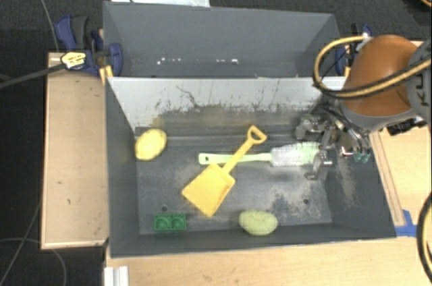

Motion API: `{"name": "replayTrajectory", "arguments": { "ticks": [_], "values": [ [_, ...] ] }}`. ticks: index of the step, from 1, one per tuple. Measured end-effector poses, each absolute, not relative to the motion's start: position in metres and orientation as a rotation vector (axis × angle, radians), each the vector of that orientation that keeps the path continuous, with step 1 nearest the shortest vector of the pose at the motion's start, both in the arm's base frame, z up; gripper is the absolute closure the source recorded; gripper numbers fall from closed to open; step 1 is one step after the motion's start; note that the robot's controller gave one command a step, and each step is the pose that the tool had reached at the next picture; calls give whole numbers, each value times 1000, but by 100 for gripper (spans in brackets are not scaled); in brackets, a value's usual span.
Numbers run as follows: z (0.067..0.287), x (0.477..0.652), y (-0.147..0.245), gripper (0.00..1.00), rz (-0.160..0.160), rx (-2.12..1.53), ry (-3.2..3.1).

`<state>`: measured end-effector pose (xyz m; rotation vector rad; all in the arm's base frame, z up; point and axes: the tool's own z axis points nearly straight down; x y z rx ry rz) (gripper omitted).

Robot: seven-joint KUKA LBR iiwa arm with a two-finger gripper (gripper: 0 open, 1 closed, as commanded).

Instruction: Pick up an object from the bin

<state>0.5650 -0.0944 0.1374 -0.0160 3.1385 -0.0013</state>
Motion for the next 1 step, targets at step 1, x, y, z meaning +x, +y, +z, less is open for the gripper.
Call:
{"name": "replayTrajectory", "arguments": {
  "ticks": [1],
  "values": [
    [137, 565, -94, 0, -1, -16, 3139]
  ]
}}
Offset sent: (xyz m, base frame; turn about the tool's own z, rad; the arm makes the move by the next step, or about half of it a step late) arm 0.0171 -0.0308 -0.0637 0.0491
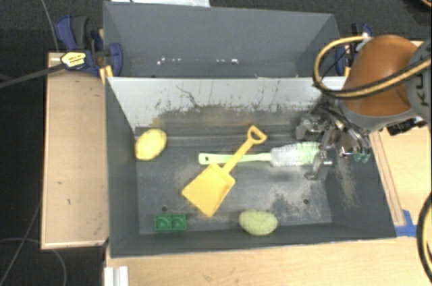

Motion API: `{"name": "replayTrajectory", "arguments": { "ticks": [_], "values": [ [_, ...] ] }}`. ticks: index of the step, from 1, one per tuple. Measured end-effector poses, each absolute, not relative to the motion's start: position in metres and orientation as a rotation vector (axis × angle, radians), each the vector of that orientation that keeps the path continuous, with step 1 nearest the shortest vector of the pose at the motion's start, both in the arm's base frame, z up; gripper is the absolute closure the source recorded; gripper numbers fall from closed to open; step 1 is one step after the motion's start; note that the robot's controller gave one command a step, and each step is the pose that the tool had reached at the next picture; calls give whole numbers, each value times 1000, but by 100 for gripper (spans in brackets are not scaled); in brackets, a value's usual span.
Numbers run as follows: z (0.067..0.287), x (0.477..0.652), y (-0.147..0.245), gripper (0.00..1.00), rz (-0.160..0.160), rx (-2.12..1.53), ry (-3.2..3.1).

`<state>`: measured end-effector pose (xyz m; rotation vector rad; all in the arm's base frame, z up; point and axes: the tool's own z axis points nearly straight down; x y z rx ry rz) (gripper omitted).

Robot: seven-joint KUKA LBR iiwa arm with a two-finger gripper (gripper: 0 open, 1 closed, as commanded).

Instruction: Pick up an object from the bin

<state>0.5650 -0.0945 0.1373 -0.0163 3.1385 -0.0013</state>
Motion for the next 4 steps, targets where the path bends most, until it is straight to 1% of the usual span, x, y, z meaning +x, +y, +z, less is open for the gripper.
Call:
{"name": "replayTrajectory", "arguments": {
  "ticks": [1, 2, 3, 4],
  "values": [
    [76, 585, -120, 0, 10, 57, 3133],
    [84, 567, -115, 0, 2, 99, 3128],
    [78, 584, -118, 100, 20, 57, 3125],
    [78, 584, -118, 100, 20, 57, 3125]
  ]
}}
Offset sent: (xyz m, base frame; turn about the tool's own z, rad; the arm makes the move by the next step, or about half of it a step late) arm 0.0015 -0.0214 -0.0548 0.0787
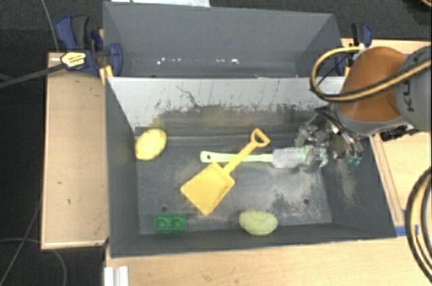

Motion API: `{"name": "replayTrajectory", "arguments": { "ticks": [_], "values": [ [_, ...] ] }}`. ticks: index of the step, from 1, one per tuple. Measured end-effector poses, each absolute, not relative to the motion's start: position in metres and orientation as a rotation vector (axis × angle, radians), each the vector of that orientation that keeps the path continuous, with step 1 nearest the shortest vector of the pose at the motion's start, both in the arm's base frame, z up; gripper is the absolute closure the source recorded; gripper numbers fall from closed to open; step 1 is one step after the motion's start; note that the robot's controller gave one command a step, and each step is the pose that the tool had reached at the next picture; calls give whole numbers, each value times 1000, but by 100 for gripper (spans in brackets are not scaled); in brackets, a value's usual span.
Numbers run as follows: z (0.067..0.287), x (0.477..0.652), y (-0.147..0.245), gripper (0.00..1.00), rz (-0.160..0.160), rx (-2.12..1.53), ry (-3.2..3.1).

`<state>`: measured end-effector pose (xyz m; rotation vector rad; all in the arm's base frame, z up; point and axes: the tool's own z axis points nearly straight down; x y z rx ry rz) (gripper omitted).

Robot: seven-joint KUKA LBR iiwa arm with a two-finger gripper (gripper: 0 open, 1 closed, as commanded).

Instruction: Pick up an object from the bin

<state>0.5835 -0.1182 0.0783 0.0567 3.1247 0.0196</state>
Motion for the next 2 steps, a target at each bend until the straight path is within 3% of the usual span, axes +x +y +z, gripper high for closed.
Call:
{"name": "replayTrajectory", "arguments": {
  "ticks": [1, 2],
  "values": [
    [99, 579, -117, 100, 18, 55, 3135],
    [164, 562, -138, 100, 11, -489, 3082]
  ]
}}
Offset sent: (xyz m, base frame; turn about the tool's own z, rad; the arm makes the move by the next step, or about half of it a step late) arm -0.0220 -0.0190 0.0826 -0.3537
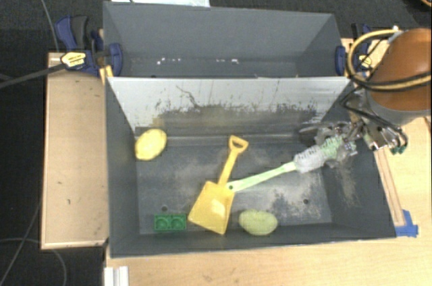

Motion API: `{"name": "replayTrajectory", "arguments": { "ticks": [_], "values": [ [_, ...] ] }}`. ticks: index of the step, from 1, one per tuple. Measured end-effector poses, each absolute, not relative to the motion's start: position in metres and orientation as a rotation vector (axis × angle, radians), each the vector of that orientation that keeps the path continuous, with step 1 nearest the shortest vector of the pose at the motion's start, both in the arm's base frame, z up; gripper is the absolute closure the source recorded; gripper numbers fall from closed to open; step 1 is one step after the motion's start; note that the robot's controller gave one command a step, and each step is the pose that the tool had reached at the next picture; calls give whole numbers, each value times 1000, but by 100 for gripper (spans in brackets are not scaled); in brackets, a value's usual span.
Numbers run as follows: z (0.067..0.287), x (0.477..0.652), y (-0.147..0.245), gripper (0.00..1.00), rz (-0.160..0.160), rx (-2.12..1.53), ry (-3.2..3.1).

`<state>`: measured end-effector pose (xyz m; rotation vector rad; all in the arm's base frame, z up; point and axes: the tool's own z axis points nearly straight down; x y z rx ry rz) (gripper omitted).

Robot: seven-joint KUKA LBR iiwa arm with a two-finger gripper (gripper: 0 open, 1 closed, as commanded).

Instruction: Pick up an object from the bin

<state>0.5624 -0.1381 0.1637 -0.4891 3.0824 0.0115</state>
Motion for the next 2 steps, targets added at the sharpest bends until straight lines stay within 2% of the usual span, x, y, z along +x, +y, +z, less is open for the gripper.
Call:
{"name": "replayTrajectory", "arguments": {
  "ticks": [1, 2],
  "values": [
    [185, 559, -132, 100, 21, -361, 3112],
    [215, 567, -127, 100, 14, -106, 3119]
  ]
}}
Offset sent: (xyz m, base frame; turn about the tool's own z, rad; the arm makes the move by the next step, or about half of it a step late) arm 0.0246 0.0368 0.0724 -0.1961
